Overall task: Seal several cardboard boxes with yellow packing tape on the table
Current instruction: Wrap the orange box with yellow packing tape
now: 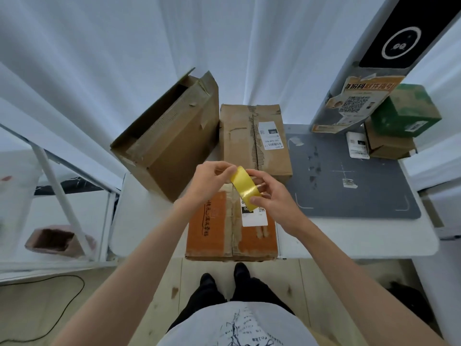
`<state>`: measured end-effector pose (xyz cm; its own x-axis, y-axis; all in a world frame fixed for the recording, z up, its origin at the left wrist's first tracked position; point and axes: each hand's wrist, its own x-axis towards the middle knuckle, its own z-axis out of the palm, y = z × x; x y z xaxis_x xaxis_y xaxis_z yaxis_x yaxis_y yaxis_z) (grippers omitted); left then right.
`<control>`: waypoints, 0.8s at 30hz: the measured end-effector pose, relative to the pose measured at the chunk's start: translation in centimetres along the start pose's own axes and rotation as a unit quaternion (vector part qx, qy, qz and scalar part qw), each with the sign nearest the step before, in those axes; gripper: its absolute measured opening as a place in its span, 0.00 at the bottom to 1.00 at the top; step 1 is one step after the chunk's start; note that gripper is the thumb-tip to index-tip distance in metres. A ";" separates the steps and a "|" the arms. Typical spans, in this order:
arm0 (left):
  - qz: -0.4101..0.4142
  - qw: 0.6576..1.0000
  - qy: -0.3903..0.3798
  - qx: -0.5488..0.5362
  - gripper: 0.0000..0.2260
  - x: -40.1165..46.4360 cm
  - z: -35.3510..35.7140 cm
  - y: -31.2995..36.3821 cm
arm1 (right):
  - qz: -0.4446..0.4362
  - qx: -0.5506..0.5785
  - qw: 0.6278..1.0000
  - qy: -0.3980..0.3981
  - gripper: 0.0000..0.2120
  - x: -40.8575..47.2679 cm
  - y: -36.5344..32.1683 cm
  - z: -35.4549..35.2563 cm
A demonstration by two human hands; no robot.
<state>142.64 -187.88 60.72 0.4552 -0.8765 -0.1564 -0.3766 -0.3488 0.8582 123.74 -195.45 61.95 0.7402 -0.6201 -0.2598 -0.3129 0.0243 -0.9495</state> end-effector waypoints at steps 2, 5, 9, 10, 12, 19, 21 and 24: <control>0.048 0.998 0.047 0.021 0.10 -0.4 0.6 -0.1 | 0.009 0.017 1.000 0.010 0.27 0.4 0.0 0.5; 0.112 0.989 0.076 0.056 0.12 -1.4 1.3 -0.7 | 0.031 0.080 0.996 0.011 0.26 0.8 -0.1 0.9; 0.199 0.974 0.018 0.102 0.18 -2.8 0.9 -1.2 | 0.077 0.168 0.982 0.035 0.20 1.4 -0.3 1.3; 0.212 0.971 -0.001 0.107 0.21 -3.1 0.9 -1.2 | 0.094 0.199 0.975 0.038 0.18 1.6 -0.4 1.2; 0.212 0.973 -0.023 0.088 0.30 -3.7 0.8 -1.1 | 0.133 0.264 0.955 0.041 0.17 1.9 -0.6 1.0; 0.001 0.999 -0.034 -0.040 0.60 -4.3 1.2 -2.8 | 0.205 0.470 0.853 0.096 0.18 2.4 0.0 0.7; -0.033 0.993 -0.041 -0.110 0.59 -4.6 1.1 -3.2 | 0.209 0.555 0.798 0.110 0.17 2.4 0.0 0.5; -0.078 0.967 -0.009 -0.241 0.36 -5.1 1.0 -2.7 | 0.220 0.634 0.731 0.124 0.18 2.7 0.3 0.3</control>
<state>140.55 -182.76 58.75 0.4612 -0.8326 -0.3066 0.1179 -0.2850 0.9513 125.77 -196.88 60.88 0.5549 -0.4530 -0.6978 0.4307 0.8740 -0.2249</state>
